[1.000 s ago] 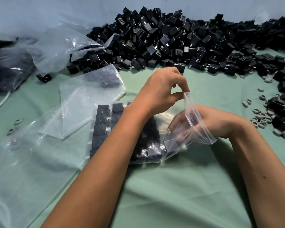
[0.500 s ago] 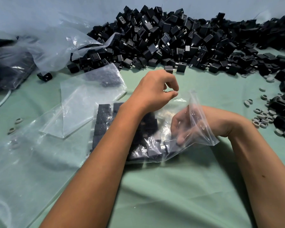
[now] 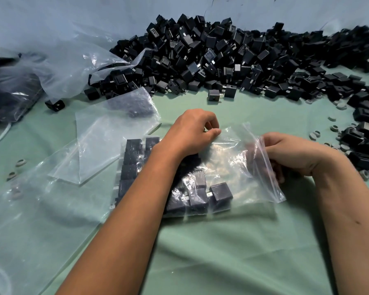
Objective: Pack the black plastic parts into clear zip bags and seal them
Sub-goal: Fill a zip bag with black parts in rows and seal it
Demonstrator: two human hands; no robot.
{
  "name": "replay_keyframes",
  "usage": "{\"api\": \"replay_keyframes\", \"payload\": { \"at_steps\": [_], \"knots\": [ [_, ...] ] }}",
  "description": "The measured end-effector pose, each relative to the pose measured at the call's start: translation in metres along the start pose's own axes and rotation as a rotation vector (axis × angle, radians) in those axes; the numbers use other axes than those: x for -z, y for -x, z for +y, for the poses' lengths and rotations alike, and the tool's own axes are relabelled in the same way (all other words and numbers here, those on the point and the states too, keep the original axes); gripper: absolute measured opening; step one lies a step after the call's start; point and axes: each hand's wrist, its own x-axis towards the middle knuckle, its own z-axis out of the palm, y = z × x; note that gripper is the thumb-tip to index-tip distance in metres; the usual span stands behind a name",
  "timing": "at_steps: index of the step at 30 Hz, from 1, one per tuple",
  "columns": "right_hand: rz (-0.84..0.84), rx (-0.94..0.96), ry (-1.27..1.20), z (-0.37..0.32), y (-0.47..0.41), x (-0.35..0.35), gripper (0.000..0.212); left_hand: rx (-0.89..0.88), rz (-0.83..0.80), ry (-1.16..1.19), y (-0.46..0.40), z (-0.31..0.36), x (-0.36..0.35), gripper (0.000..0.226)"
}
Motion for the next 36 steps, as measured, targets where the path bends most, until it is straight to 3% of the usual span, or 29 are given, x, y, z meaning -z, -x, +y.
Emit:
{"api": "replay_keyframes", "payload": {
  "at_steps": [5,8,11,14,17,21,25,32,36],
  "knots": [
    [0.654,0.198,-0.205,-0.001,-0.027,0.005,0.016,0.031,-0.021,0.008,0.0,0.002,0.001,0.014],
    [0.811,0.219,-0.126,-0.007,-0.053,0.008,0.013,0.048,-0.03,0.02,0.001,0.004,0.001,0.013],
    [0.782,0.265,0.346,-0.022,-0.082,0.019,0.013,0.065,-0.04,0.032,0.001,0.003,0.002,0.009],
    [0.542,0.319,0.741,-0.042,-0.111,0.032,0.048,0.094,-0.05,-0.007,-0.001,0.002,0.002,0.01],
    [0.396,0.291,0.924,-0.051,-0.139,0.036,0.066,0.139,-0.049,-0.061,-0.002,0.0,0.005,0.009],
    [0.399,0.337,1.004,-0.047,-0.153,0.027,0.056,0.158,-0.046,-0.044,-0.001,-0.001,0.008,0.007],
    [0.525,0.38,0.865,-0.041,-0.145,0.025,0.039,0.158,-0.021,-0.041,-0.001,0.001,0.009,0.013],
    [0.769,0.31,0.25,-0.016,-0.101,0.027,0.035,0.16,0.106,-0.084,-0.001,0.002,0.01,0.018],
    [0.749,0.322,-0.013,0.001,-0.069,0.004,0.023,0.175,0.165,-0.091,-0.002,0.001,0.01,0.021]
  ]
}}
